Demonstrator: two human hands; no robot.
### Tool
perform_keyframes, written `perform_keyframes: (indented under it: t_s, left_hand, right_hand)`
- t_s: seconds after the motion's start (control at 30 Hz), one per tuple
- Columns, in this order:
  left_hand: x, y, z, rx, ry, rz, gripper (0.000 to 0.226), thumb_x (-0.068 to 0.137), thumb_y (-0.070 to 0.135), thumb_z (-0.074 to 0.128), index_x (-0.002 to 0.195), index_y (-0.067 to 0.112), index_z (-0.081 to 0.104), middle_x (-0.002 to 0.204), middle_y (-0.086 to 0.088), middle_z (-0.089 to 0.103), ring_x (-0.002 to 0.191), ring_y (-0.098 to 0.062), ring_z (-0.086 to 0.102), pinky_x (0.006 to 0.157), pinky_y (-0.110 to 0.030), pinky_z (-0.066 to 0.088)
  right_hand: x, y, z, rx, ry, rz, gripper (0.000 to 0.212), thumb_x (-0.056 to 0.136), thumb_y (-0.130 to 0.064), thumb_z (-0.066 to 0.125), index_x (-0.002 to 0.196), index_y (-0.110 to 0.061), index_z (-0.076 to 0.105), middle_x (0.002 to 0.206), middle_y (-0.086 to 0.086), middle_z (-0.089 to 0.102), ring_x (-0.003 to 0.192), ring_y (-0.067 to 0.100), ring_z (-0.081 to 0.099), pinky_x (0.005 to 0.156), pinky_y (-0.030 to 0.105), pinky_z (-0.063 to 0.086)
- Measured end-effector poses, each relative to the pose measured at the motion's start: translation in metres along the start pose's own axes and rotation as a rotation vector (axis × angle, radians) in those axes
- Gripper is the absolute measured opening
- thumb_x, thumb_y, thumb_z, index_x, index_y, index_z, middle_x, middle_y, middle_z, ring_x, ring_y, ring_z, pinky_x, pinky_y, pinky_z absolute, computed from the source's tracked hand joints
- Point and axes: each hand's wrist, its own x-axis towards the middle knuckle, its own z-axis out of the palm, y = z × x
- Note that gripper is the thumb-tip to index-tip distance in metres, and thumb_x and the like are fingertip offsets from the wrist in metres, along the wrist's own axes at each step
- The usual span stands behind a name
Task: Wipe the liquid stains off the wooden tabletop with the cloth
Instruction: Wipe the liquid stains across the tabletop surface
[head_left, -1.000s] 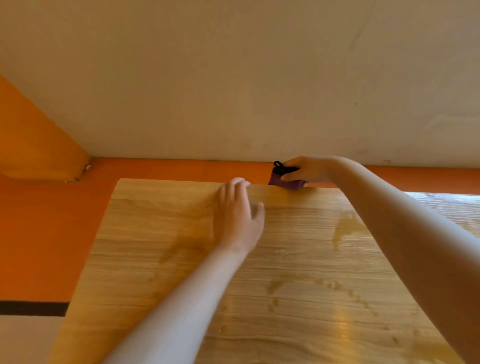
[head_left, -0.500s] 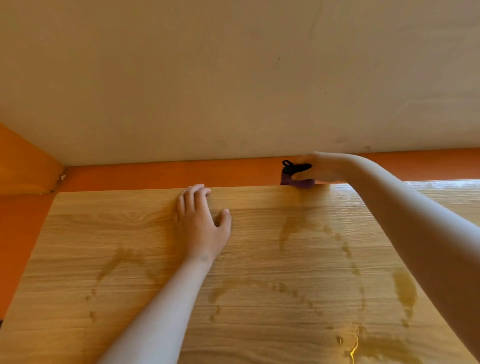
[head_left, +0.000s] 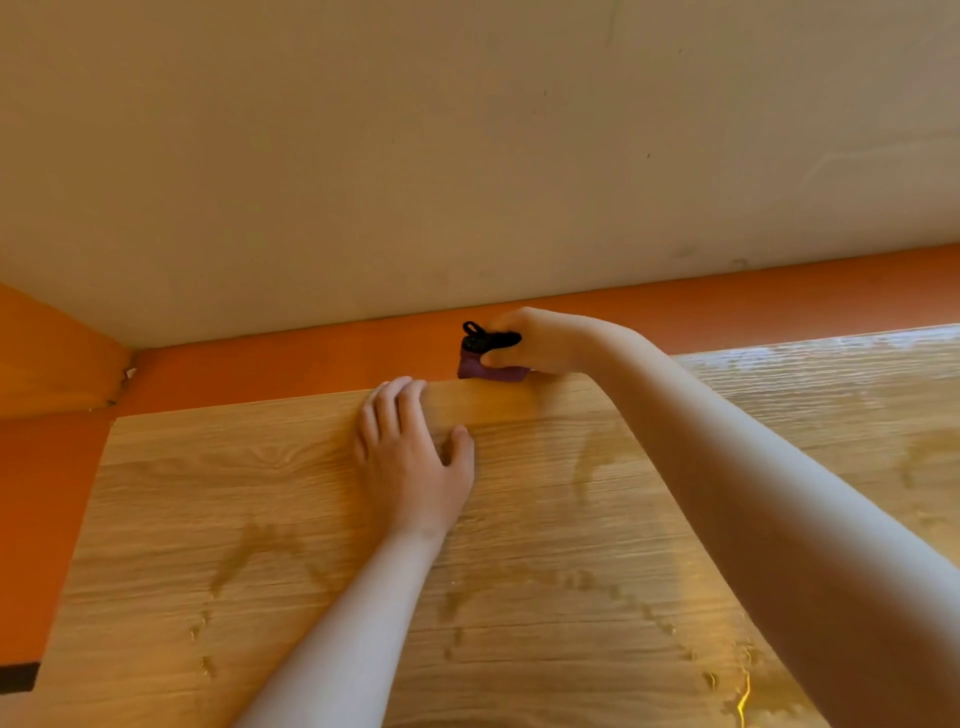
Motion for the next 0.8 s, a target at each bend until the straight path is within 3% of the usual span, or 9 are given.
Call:
perform_keyframes:
  t_s: [0.17, 0.3, 0.43, 0.57, 0.67, 0.73, 0.8]
  left_hand:
    - [0.002, 0.002, 0.001, 0.014, 0.002, 0.009, 0.053, 0.078, 0.040, 0.048, 0.123, 0.012, 0.054, 0.131, -0.005, 0.051, 0.127, -0.027, 0.040, 0.104, -0.046, 0.030]
    - [0.001, 0.003, -0.001, 0.010, -0.025, 0.008, 0.055, 0.079, 0.041, 0.046, 0.125, 0.011, 0.053, 0.133, -0.007, 0.050, 0.130, -0.029, 0.038, 0.107, -0.049, 0.030]
    - [0.001, 0.002, 0.000, 0.020, -0.059, 0.006, 0.058, 0.080, 0.042, 0.043, 0.127, 0.009, 0.052, 0.135, -0.007, 0.049, 0.132, -0.030, 0.037, 0.108, -0.050, 0.028]
    - [0.001, 0.003, 0.000, 0.033, -0.083, 0.009, 0.059, 0.081, 0.043, 0.042, 0.129, 0.009, 0.050, 0.137, -0.007, 0.048, 0.134, -0.029, 0.036, 0.108, -0.050, 0.028]
    - [0.002, 0.003, 0.000, 0.044, -0.092, 0.007, 0.060, 0.081, 0.044, 0.042, 0.130, 0.009, 0.050, 0.138, -0.007, 0.048, 0.135, -0.029, 0.035, 0.108, -0.049, 0.027]
    - [0.002, 0.002, 0.000, 0.055, -0.094, 0.006, 0.061, 0.081, 0.044, 0.042, 0.130, 0.009, 0.050, 0.138, -0.007, 0.048, 0.135, -0.028, 0.035, 0.109, -0.049, 0.027]
    - [0.002, 0.002, 0.000, 0.064, -0.093, 0.009, 0.061, 0.081, 0.044, 0.041, 0.130, 0.009, 0.050, 0.138, -0.007, 0.048, 0.135, -0.028, 0.035, 0.109, -0.049, 0.026]
  right_hand:
    - [-0.054, 0.073, -0.050, -0.037, 0.075, 0.244, 0.004, 0.091, -0.025, 0.059, 0.093, -0.028, 0.060, 0.091, 0.000, 0.063, 0.083, 0.022, 0.059, 0.074, 0.032, 0.043]
    - [-0.090, 0.102, -0.074, -0.002, 0.150, 0.339, 0.021, 0.090, -0.017, 0.060, 0.083, -0.036, 0.058, 0.086, -0.004, 0.061, 0.078, 0.017, 0.055, 0.072, 0.030, 0.041]
    - [-0.076, 0.085, -0.064, -0.048, 0.114, 0.356, 0.020, 0.091, -0.018, 0.059, 0.081, -0.036, 0.058, 0.089, -0.001, 0.063, 0.083, 0.023, 0.058, 0.074, 0.034, 0.042]
    - [-0.042, 0.040, -0.039, -0.032, 0.051, 0.291, 0.020, 0.092, -0.024, 0.057, 0.078, -0.039, 0.054, 0.085, -0.007, 0.060, 0.078, 0.016, 0.056, 0.072, 0.030, 0.042]
    - [-0.015, 0.008, -0.015, -0.030, 0.019, 0.213, 0.008, 0.092, -0.026, 0.057, 0.098, -0.031, 0.059, 0.094, -0.006, 0.062, 0.088, 0.017, 0.058, 0.081, 0.034, 0.045]
    - [-0.004, -0.007, -0.006, -0.035, -0.005, 0.184, 0.023, 0.092, -0.027, 0.056, 0.115, -0.026, 0.058, 0.102, -0.004, 0.061, 0.092, 0.018, 0.057, 0.083, 0.035, 0.045]
    - [-0.001, -0.012, -0.005, -0.037, -0.014, 0.171, 0.026, 0.093, -0.027, 0.056, 0.119, -0.023, 0.058, 0.101, -0.003, 0.060, 0.090, 0.018, 0.056, 0.080, 0.034, 0.044]
